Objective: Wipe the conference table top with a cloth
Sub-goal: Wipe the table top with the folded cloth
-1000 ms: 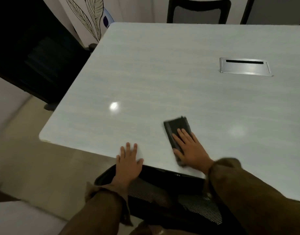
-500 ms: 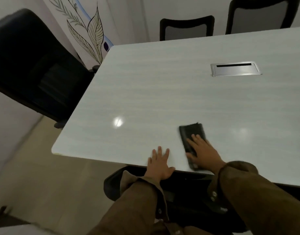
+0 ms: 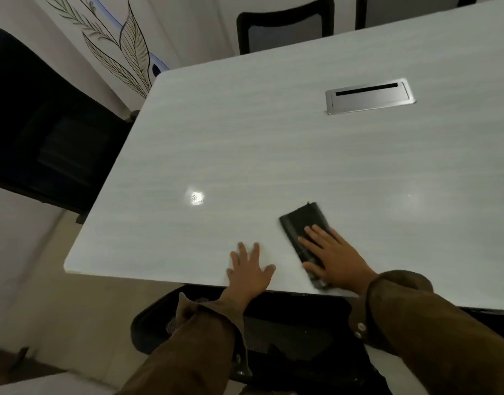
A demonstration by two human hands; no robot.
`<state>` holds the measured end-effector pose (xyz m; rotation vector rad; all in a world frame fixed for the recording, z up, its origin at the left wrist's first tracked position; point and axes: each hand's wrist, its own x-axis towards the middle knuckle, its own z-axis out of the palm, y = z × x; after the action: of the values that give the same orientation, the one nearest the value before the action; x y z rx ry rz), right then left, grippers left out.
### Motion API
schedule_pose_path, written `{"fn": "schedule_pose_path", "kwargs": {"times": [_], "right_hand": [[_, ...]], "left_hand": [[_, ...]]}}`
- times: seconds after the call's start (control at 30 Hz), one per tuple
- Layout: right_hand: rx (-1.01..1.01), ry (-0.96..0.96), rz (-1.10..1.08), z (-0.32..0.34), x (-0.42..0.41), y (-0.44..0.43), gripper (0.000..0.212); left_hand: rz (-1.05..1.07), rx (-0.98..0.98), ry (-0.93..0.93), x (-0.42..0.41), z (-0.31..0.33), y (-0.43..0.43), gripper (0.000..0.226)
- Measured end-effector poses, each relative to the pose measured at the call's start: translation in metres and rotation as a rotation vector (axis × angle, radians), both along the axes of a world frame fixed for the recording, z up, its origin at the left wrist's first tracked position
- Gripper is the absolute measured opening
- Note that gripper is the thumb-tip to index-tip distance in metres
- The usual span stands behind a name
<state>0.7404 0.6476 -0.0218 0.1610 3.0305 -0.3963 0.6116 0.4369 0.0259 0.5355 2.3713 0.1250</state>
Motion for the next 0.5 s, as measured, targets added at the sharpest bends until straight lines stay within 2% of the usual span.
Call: {"fn": "schedule_pose_path", "kwargs": {"times": [0.07,0.1,0.17,0.27,0.4,0.5], "right_hand": [[-0.013,0.02,0.163,-0.002,0.035,0.033,0.064],[-0.025,0.063,0.177,-0.006,0.045,0.054,0.063],[-0.046,0.142,0.089,-0.011,0.04,0.099,0.062],[-0.073,0.107,-0.147,-0.014,-0.012,0.141,0.068],[-0.105,0.018,-0.406,0.0,-0.093,0.129,0.078],[-0.095,-0.016,-0.303,-0.002,-0.101,0.097,0.072]], "left_hand": [[-0.086,0.024,0.045,0.022,-0.006,0.017,0.078],[-0.113,0.021,0.063,0.032,-0.01,0.021,0.084],[-0.096,0.015,0.097,0.044,-0.014,0.024,0.096],[-0.093,-0.022,0.105,0.04,-0.017,0.023,0.089],[-0.112,-0.063,0.11,0.035,-0.017,0.026,0.084],[-0.123,-0.087,0.111,0.034,-0.015,0.026,0.084]]}}
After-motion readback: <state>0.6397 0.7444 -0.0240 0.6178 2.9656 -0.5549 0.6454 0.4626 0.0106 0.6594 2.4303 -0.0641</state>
